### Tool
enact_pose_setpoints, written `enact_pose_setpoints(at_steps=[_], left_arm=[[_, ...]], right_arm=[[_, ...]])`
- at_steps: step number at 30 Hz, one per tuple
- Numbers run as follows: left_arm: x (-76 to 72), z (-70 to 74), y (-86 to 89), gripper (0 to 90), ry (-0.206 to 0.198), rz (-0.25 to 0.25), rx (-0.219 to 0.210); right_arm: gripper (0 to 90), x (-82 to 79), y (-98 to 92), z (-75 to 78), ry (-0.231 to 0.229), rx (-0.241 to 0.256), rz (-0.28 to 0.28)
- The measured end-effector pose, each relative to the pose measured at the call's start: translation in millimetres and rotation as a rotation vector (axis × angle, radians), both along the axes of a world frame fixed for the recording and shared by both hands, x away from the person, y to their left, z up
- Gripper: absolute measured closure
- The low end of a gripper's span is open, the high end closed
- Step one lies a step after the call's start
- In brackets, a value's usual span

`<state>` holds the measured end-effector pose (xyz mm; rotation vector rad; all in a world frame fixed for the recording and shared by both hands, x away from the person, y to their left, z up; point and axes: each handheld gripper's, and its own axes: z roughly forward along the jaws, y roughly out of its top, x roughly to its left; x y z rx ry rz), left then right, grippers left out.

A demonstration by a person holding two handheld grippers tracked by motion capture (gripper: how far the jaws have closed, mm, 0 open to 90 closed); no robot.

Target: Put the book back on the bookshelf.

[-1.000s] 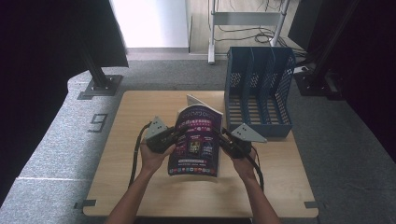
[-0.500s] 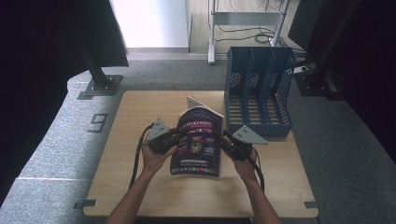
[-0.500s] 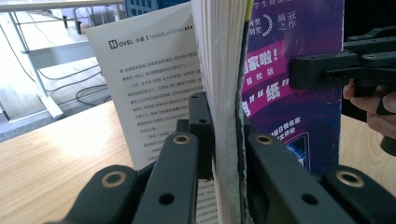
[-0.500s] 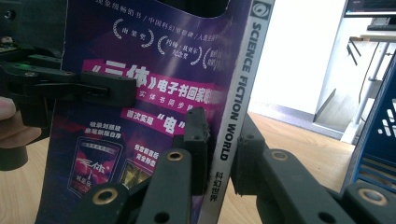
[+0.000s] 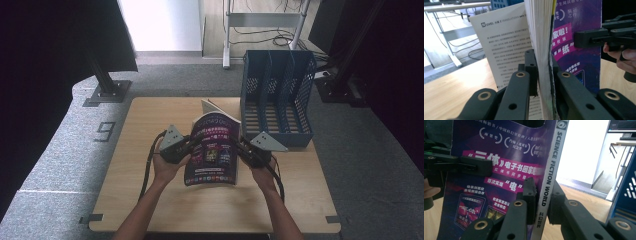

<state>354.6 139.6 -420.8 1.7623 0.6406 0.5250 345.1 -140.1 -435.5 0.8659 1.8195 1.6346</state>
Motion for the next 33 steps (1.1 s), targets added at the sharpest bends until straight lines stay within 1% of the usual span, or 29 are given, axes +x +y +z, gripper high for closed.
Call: enact_pose_setpoints(at_steps=[4, 6, 7, 10, 16, 23, 26, 28, 31, 33], left_arm=[[-6.1, -7.0, 2.2, 84.8, 0.01, -0.004, 0.002], [-8.2, -9.1, 5.0, 84.8, 0.013, -0.003, -0.015], [-9.0, -9.3, 6.9, 84.7, 0.015, -0.003, -0.024], [-10.7, -9.7, 12.8, 84.1, 0.025, -0.014, -0.055], [-13.0, -8.4, 17.2, 80.7, 0.028, -0.011, -0.063], [-11.5, -10.1, 16.8, 69.8, 0.027, 0.021, -0.05], [-8.4, -11.6, 16.8, 64.6, 0.039, 0.035, -0.047], [-4.8, -13.2, 15.7, 58.6, 0.059, 0.053, -0.039], [0.6, -14.6, 12.1, 47.3, 0.08, 0.078, -0.01], [3.9, -14.1, 10.3, 42.2, 0.089, 0.085, -0.004]], right_arm=[[79.4, -9.4, -0.9, -4.5, -0.002, -0.008, 0.015], [79.9, -12.8, -0.9, -5.4, -0.008, -0.008, 0.023], [80.2, -15.9, -1.2, -5.6, -0.014, 0.001, 0.034], [80.5, -18.4, -1.7, -5.9, -0.016, 0.009, 0.043], [80.9, -24.8, -3.4, -6.8, -0.02, 0.022, 0.06], [81.0, -27.9, -4.2, -6.9, -0.024, 0.019, 0.07], [81.0, -28.5, -4.8, -7.5, -0.028, 0.021, 0.074], [81.0, -29.6, -4.7, -7.7, -0.028, 0.024, 0.076], [81.1, -31.1, -3.4, -7.6, -0.03, 0.024, 0.083], [81.1, -32.2, -2.0, -7.6, -0.037, 0.013, 0.085]])
